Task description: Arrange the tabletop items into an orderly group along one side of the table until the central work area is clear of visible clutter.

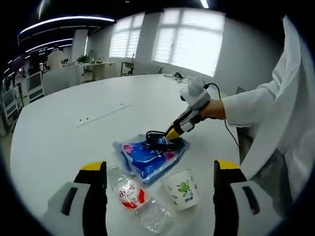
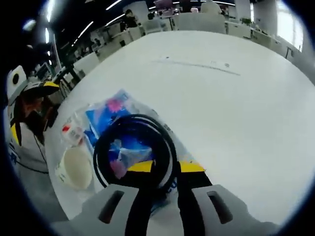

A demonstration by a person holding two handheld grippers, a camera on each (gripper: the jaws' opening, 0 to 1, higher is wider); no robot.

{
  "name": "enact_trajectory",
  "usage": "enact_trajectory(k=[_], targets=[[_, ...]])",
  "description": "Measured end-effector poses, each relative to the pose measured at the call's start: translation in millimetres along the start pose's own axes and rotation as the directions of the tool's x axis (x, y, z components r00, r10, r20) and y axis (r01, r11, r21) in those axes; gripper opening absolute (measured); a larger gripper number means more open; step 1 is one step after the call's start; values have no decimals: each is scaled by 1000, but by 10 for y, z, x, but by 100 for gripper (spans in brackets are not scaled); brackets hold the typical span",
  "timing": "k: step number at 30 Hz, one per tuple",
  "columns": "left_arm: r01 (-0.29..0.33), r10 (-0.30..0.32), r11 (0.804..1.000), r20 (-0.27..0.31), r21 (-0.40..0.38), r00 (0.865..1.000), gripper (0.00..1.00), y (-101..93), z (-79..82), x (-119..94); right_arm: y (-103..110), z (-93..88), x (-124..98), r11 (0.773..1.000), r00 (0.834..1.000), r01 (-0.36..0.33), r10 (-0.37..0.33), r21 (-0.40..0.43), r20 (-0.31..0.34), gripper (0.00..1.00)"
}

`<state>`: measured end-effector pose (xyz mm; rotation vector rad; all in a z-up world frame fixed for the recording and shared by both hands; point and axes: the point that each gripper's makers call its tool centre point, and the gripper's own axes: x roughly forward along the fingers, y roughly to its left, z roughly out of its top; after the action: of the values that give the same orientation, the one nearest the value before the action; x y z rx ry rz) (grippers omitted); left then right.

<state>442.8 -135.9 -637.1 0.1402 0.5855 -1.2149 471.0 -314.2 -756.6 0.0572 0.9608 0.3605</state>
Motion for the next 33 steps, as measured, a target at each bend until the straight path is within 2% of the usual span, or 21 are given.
enact_trajectory(k=[8, 14, 25, 33], targets=[[10, -10, 1000, 1, 11, 1000, 89, -36, 58, 94, -22, -44, 46, 999, 1000, 27, -26, 30, -7, 11], [20, -20, 1000, 1, 15, 1000, 87, -70, 89, 135, -9, -79, 91, 998, 998, 63, -63, -7, -31, 6], [30, -30, 1000, -15, 10, 999, 83, -129, 93, 250, -31, -68, 70, 997, 998, 62, -63, 53, 21, 4], [39, -39, 999, -16, -6, 999, 81, -159, 111, 338, -10, -59, 47, 996, 997, 61, -64, 64, 43, 3]])
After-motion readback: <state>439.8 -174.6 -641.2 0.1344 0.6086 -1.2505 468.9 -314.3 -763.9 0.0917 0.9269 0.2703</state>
